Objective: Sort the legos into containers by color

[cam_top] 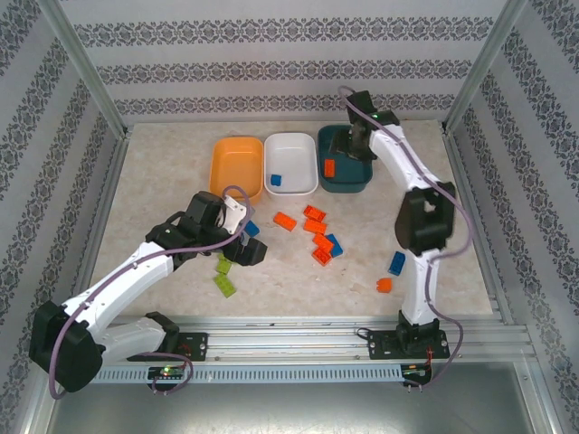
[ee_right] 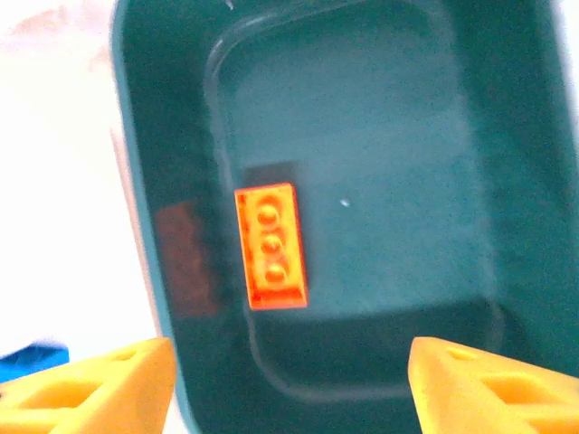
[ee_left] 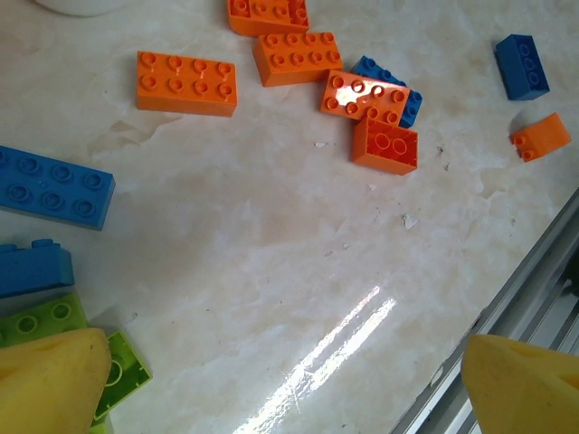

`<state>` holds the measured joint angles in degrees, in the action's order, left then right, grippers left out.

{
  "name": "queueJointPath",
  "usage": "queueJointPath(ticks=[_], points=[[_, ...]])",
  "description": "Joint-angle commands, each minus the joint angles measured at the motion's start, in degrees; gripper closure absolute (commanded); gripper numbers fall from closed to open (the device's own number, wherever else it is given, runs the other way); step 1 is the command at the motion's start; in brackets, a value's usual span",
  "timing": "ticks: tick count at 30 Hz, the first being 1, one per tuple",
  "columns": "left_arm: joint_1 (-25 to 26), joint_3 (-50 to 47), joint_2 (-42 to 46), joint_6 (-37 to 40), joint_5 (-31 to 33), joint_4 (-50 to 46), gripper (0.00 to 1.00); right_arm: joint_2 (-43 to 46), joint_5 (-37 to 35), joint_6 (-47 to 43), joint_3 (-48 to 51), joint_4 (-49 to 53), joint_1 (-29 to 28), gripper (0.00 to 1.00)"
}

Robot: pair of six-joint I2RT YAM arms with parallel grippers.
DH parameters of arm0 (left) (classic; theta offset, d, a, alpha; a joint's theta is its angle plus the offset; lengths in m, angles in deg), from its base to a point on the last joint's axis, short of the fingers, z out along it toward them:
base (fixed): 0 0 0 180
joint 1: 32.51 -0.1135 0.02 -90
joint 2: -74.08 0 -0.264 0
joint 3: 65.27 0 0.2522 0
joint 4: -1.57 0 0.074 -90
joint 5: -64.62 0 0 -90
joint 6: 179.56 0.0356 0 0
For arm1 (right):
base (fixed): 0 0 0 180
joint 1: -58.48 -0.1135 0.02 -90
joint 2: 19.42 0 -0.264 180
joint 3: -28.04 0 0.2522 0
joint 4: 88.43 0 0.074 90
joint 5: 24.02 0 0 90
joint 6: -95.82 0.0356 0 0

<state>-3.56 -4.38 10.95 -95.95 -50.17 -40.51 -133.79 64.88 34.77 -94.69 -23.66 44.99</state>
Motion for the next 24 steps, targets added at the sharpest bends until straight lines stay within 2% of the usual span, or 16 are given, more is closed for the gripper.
queueJointPath(ticks=[1,6,9,14,24], points=[[1.38,0.52,2.64,1.08,0.26,-1.22,0.0,15.69,-3.89,2.58,15.49,-0.47,-0.46,0.28],[2.46,0.26,4.24,1.03,0.23,-0.97,0.0,33.77,-6.49,7.56,40.18,-0.82,1.24,0.28],[3.06,0.15,4.6,1.12,0.45,-1.04,0.0,38.3,-6.06,10.03,49.64,-2.0,2.13,0.28],[3.13,0.44,3.86,1.16,0.36,-1.25,0.0,36.34,-7.19,11.79,55.24,-1.66,3.46,0.27],[3.2,0.45,4.43,1.56,1.34,-1.39,0.0,29.56,-5.36,14.13,61.85,-8.38,11.41,0.25]])
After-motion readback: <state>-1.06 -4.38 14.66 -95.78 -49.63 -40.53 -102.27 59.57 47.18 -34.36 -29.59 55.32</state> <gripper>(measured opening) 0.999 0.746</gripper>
